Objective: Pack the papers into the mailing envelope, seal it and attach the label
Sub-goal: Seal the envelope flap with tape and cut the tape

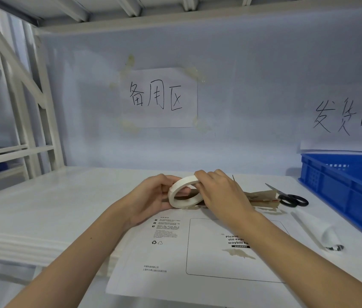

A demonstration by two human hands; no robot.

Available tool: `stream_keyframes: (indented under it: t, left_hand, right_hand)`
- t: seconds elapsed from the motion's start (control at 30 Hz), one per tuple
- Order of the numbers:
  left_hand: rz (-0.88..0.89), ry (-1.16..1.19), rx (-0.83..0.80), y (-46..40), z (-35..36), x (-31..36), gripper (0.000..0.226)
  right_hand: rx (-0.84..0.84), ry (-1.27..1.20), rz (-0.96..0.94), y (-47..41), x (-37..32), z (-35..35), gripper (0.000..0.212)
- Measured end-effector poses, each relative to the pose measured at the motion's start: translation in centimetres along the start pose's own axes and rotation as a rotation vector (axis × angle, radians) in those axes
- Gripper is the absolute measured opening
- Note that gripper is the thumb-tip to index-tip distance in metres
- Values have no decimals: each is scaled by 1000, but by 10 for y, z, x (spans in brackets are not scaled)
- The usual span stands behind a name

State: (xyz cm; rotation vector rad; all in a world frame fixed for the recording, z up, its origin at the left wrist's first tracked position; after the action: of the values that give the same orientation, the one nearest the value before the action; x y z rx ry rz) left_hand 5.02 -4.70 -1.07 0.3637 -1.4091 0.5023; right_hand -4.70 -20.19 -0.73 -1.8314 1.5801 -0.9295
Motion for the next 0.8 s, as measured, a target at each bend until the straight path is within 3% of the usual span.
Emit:
stream_keyframes:
  t: [0.1, 0.2, 0.37, 0.5, 0.8]
  left_hand:
    - [64, -97, 80, 2, 1, 1, 25]
    - [100, -54, 147, 2, 0, 1, 20]
    - [203, -34, 317, -1, -4, 3, 17]
    - [314, -155, 471, -2, -12, 6, 3]
    - [369, -96, 469, 0, -10, 10, 14]
  right_hand:
    - [-23, -42, 15, 0, 2, -2, 17]
    - [0, -70, 31, -1, 3, -4, 20]
    - [125, 1, 34, -1, 4, -9, 26]
    - [219, 106, -2, -2, -2, -18, 32]
    - [326, 269, -150, -5, -4, -17, 18]
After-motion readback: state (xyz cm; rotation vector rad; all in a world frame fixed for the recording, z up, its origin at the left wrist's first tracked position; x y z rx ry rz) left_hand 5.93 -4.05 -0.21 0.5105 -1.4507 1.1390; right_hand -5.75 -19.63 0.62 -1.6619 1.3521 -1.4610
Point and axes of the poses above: each hand's wrist, its own y-axis away from the middle knuckle, its own z-axis out of the palm, x = y × z, the point moved 2 cm from there along -y, towards the middle knuckle, and after that the axes turned 5 degrees about -z, right-handed, at the moved point
